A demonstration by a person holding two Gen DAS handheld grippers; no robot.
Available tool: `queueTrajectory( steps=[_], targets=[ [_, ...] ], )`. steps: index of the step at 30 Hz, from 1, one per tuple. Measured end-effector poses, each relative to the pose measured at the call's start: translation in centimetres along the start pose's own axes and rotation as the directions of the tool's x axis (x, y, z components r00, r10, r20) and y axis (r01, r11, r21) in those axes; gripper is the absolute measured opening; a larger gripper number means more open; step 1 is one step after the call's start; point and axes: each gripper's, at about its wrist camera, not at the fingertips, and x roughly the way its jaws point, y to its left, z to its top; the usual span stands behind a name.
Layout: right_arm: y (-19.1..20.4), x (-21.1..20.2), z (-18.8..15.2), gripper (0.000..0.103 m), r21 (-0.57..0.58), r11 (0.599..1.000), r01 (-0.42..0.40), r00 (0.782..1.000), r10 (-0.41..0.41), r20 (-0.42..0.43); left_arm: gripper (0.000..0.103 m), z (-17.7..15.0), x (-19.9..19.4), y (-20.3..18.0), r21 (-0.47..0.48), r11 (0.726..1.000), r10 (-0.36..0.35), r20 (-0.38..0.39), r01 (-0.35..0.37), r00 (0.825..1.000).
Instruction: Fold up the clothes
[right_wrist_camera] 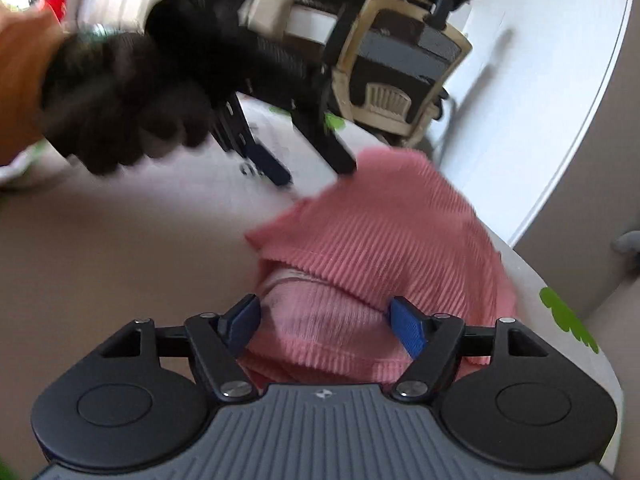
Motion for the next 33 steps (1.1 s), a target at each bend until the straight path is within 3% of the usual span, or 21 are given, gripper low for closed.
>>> queueTrajectory(
  steps=[1, 3, 7, 11, 15, 16, 19, 23, 25, 28, 33],
  targets=[
    [-0.4, 0.5, 0.5, 0.042, 0.047, 0.999, 0.002, 1.000, -0.003, 0.013, 0.093, 0.1, -0.3, 0.0, 0.002, 1.000, 0.004, 0.008, -0.004, 1.000],
    [-2.0, 0.9, 2.1, 0.029, 0.166, 0.986, -0.020, 0.998, 0.009, 0.065, 0.093, 0.4, -1.2, 0.1, 0.010, 1.000, 0.012, 0.028, -0.012, 1.000],
    [-4.3, 1.5, 4.5, 0.024, 0.354, 0.931, -0.090, 0.986, 0.033, 0.165, 0.094, 1.3, -3.3, 0.3, 0.015, 0.999, 0.039, 0.089, -0.040, 0.995],
    [-3.3, 4.1, 5.0, 0.024, 0.418, 0.896, -0.147, 0.985, 0.093, 0.147, 0.094, 2.0, -4.6, 0.6, -0.006, 0.999, 0.048, 0.127, -0.048, 0.991],
    [-0.3, 6.3, 5.5, 0.038, 0.322, 0.932, -0.168, 0.983, 0.134, 0.127, 0.095, 1.9, -4.2, 0.9, -0.019, 0.999, 0.047, 0.117, -0.045, 0.992],
    [0.3, 6.1, 6.0, 0.046, 0.277, 0.941, -0.195, 0.977, 0.162, 0.139, 0.095, 1.9, -3.9, 0.9, -0.021, 0.999, 0.050, 0.111, -0.048, 0.993],
    [0.3, 3.7, 5.3, 0.055, 0.201, 0.948, -0.248, 0.962, 0.215, 0.171, 0.095, 1.8, -3.3, 0.9, -0.003, 0.997, 0.073, 0.090, -0.073, 0.993],
    [-2.8, 0.8, 4.0, 0.056, 0.248, 0.943, -0.220, 0.967, 0.178, 0.181, 0.095, 1.5, -2.7, 1.2, 0.032, 0.994, 0.103, 0.067, -0.106, 0.992],
    [-5.6, 0.2, 3.9, 0.060, 0.354, 0.918, -0.179, 0.974, 0.116, 0.192, 0.095, 1.3, -2.1, 1.1, 0.055, 0.993, 0.098, 0.051, -0.101, 0.994],
    [-10.1, 0.9, 3.5, 0.068, 0.519, 0.846, -0.125, 0.978, 0.019, 0.205, 0.091, 1.0, -1.0, 0.3, 0.116, 0.985, 0.124, 0.030, -0.127, 0.992],
    [-14.5, 6.5, 2.3, 0.068, 0.667, 0.736, -0.115, 0.985, 0.000, 0.171, 0.091, 0.2, -0.4, -2.0, 0.245, 0.944, 0.213, 0.050, -0.219, 0.976]
  ],
)
